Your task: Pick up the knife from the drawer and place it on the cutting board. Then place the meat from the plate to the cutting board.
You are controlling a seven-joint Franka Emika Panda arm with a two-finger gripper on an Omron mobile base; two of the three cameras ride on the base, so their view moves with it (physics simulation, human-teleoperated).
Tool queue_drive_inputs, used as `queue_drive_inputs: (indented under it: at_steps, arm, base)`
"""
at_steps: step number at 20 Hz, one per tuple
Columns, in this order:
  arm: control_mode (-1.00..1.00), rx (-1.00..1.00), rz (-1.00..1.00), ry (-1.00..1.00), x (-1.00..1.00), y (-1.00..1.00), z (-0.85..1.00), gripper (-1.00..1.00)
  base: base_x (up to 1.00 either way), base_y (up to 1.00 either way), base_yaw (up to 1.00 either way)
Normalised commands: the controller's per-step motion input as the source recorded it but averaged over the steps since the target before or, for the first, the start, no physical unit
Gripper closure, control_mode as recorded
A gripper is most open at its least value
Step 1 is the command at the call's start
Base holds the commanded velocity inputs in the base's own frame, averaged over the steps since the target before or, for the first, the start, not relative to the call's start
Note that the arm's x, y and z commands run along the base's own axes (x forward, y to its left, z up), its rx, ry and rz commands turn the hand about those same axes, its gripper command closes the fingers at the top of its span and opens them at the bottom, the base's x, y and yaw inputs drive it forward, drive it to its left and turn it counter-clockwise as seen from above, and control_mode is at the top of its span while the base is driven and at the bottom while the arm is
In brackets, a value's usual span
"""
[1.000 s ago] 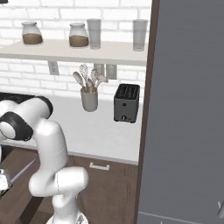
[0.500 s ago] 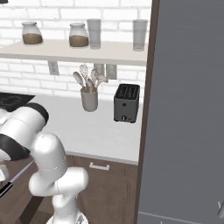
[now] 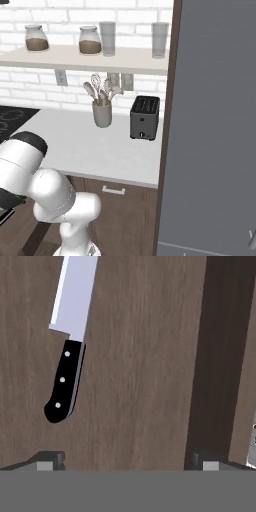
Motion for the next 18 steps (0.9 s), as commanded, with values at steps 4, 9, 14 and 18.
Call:
queue_drive_inputs:
  at_steps: [4, 9, 14, 18]
  arm:
    - [-1.0, 0.09, -0.05, -0.12, 0.26, 0.11, -0.2, -1.0]
    - [-1.0, 0.11, 0.0, -0.02, 0.02, 0.12, -0.39, -1.0]
    - [-1.0, 0.13, 0.0, -0.03, 0.0, 0.08, -0.27, -1.0]
    - [-1.0, 0.03, 0.0, -0.04, 0.11, 0.12, 0.0, -1.0]
  base:
    - [0.0, 0.0, 0.0]
    - [0.0, 0.0, 0.0]
    - [0.0, 0.0, 0.0]
    - [0.0, 0.0, 0.0]
